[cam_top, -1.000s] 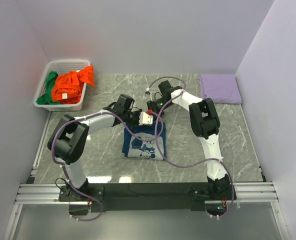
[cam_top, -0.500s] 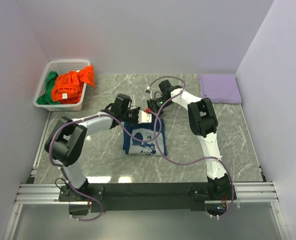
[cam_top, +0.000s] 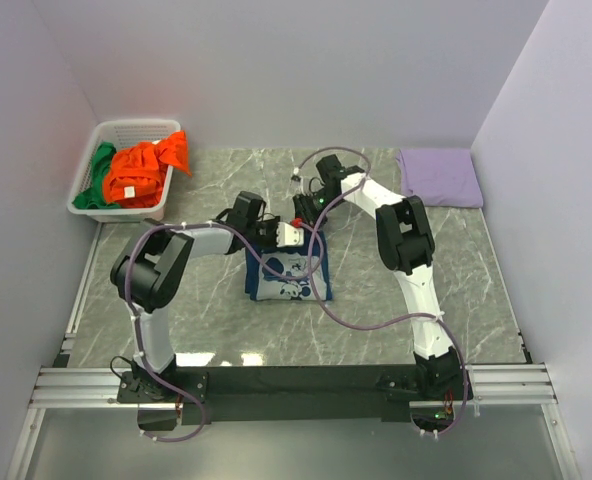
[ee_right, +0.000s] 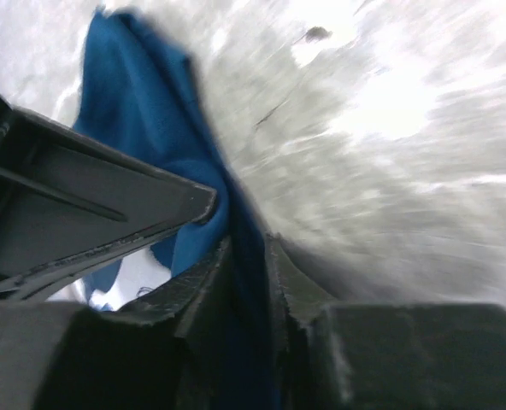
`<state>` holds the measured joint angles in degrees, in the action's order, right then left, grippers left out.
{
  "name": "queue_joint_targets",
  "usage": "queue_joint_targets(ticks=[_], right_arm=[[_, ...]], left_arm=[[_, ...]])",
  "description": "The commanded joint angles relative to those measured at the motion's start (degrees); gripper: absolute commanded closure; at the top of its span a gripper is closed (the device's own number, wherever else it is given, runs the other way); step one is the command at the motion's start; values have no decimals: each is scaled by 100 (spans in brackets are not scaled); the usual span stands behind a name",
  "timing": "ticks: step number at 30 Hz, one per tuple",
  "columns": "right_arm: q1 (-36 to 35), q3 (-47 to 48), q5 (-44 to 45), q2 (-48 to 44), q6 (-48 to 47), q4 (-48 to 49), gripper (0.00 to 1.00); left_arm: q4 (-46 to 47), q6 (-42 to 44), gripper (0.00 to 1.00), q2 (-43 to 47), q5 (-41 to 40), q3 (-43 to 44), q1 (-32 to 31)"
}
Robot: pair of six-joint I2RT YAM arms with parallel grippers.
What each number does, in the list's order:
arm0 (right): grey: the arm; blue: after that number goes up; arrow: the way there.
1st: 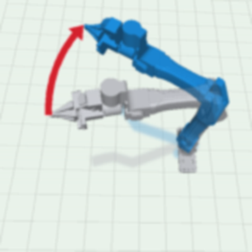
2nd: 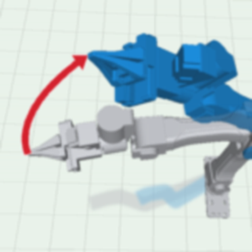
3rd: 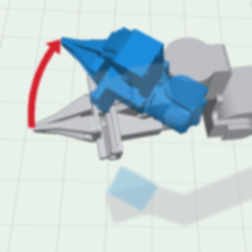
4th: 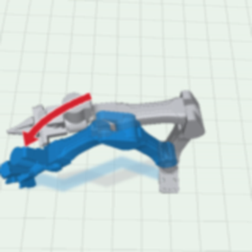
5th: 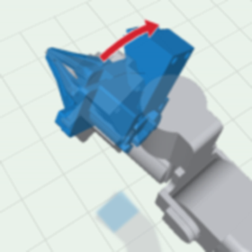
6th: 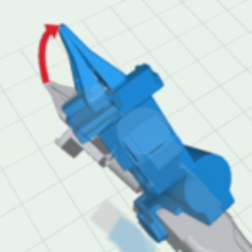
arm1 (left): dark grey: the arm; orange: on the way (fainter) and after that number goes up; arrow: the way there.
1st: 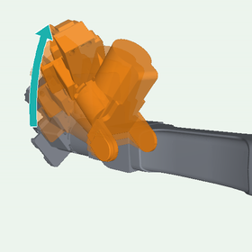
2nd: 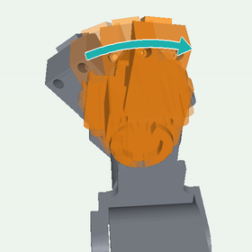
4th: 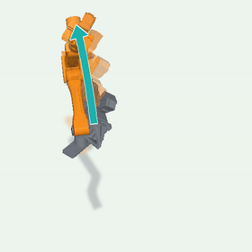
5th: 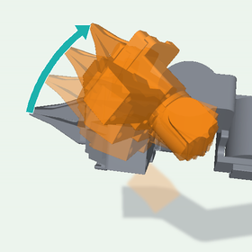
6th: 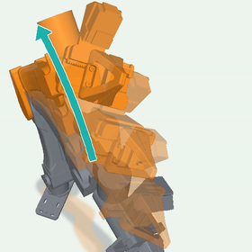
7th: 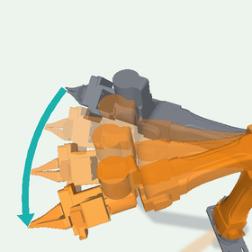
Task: Fold and stack the t-shirts
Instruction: Fold the tshirt
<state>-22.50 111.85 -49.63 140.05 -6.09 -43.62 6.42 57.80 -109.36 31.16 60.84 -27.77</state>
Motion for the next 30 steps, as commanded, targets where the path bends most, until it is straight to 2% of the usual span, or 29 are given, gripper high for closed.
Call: queue_joint_targets(ticks=[1,3,6,7,10,12,13,14,17,20,25,30], right_arm=[[193,547,1287,-293,37,99,67],[342,724,1647,-547,55,134,62],[509,654,1868,-1012,2,169,59],[562,567,1843,-1154,-6,195,58],[729,31,1502,-1690,-15,362,58],[773,-522,1290,-2049,-7,634,57],[765,-672,1289,-2113,-33,635,57],[756,-891,1028,-2148,-50,670,52],[765,-1104,675,-2079,55,740,47],[774,-1131,472,-1841,125,846,46],[747,-920,199,-1384,117,609,47],[739,-1323,58,-1454,187,740,46]], left_arm=[[-61,188,99,-50,-84,314,87],[-367,258,98,-85,-49,481,105],[-867,135,77,-68,118,797,201],[-870,-170,68,28,93,902,254],[-1237,-663,59,344,389,1166,473],[-1579,-1828,57,572,705,1543,833],[-1582,-1834,57,626,777,1545,835],[-1739,-2425,57,679,839,1632,965],[-2134,-3333,56,715,1066,1659,1142],[-2136,-4080,56,662,1190,1450,1282],[-1784,-4777,56,451,1051,1123,1423],[-1653,-5103,56,275,1059,930,1441]])
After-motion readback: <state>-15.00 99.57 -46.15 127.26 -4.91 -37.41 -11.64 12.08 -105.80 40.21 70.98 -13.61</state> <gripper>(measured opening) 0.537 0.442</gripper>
